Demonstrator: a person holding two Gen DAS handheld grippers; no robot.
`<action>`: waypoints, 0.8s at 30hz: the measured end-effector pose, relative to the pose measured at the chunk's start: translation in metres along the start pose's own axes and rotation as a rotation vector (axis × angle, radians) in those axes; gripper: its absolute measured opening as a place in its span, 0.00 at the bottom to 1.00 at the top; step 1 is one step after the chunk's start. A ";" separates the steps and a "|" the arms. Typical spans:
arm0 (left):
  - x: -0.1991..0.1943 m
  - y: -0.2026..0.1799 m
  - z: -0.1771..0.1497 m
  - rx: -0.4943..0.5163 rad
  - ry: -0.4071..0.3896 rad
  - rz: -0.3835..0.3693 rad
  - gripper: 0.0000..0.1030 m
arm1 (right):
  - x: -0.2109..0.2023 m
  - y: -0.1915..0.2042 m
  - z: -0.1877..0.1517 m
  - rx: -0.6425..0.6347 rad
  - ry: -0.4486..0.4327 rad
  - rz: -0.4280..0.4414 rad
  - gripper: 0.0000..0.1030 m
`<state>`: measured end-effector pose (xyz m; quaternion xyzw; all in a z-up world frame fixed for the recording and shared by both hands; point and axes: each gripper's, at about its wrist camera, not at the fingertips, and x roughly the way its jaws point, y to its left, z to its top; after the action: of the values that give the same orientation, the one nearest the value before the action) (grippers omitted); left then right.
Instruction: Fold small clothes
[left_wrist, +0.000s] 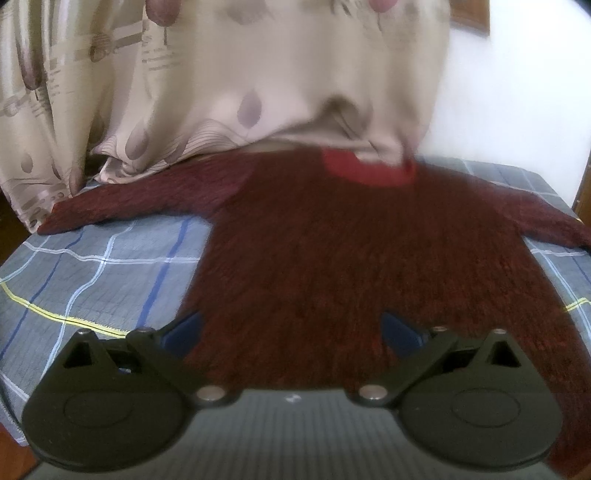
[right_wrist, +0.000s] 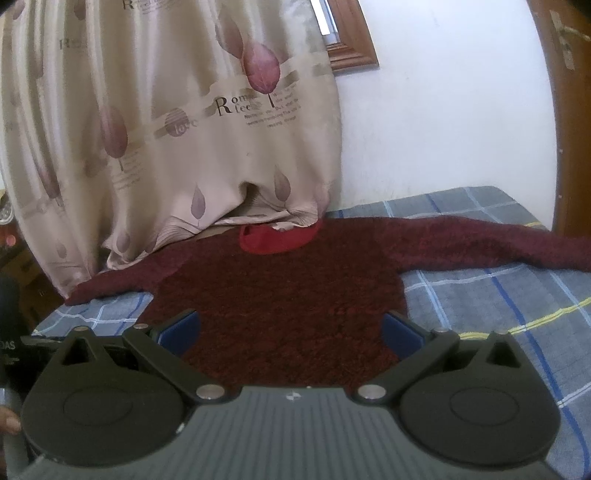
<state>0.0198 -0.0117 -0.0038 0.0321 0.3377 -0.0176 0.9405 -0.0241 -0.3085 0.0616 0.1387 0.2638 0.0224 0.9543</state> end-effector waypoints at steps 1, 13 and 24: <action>0.001 0.000 0.000 0.000 0.002 -0.001 1.00 | 0.002 -0.002 0.000 -0.001 0.002 -0.001 1.00; 0.016 -0.007 0.009 0.011 0.015 -0.012 1.00 | 0.018 -0.008 0.006 -0.007 0.015 -0.016 1.00; 0.029 -0.018 0.014 0.055 0.031 0.010 1.00 | 0.027 -0.023 0.011 0.045 0.024 0.019 1.00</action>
<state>0.0506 -0.0305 -0.0121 0.0599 0.3517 -0.0218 0.9339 0.0042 -0.3308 0.0510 0.1626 0.2745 0.0272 0.9474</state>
